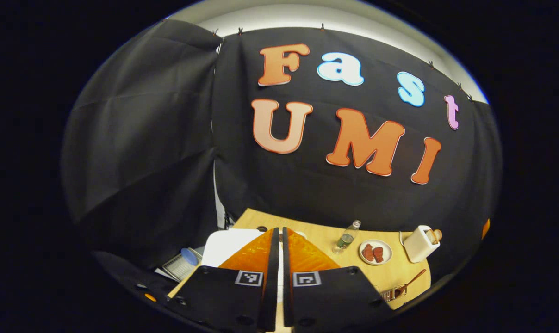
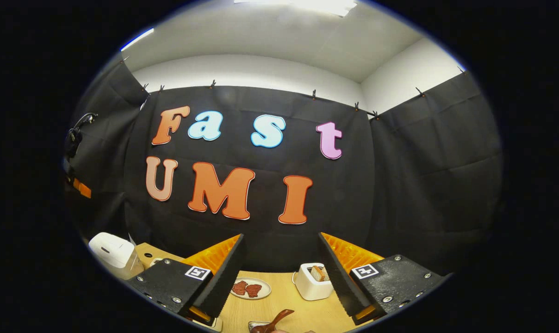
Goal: Close the left gripper, press the button to open the rice cooker; take a wooden spoon from the chopstick holder with the right hand, scoop a spoonful of rice and pour it into the rice cooker, then put the wooden spoon back into the chopstick holder.
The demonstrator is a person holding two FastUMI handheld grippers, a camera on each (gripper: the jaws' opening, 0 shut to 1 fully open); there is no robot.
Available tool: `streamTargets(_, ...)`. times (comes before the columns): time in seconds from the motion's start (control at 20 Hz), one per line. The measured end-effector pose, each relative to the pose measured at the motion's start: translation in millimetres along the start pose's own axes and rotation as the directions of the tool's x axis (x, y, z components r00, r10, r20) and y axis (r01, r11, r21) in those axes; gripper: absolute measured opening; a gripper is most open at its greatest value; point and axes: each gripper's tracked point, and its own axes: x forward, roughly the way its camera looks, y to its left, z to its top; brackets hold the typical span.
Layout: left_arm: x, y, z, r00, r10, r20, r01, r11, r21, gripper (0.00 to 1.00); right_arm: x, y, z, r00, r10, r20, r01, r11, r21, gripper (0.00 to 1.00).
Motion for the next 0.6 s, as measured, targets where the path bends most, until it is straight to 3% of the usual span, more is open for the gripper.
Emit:
streamTargets(0.15,25,24,-27,0.985,0.043,-0.167,-0.048,0.998,-0.028,0.06,-6,-10,-1,1.000,-0.031,-0.003,0.031,0.999,-0.011,0.95)
streamTargets(0.25,40,34,-44,0.960,0.046,-0.276,-0.067,0.996,-0.066,0.06,-10,-16,-4,0.999,-0.054,-0.010,0.053,0.998,-0.017,0.95)
streamTargets(0.45,68,52,-91,0.878,0.027,-0.478,-0.108,0.984,-0.141,0.06,-20,-27,-11,0.994,-0.104,-0.030,0.103,0.994,-0.035,0.95)
streamTargets(0.6,90,67,-123,0.814,0.035,-0.579,-0.142,0.980,-0.140,0.04,-30,-35,-23,0.987,-0.147,-0.060,0.145,0.988,-0.048,0.95)
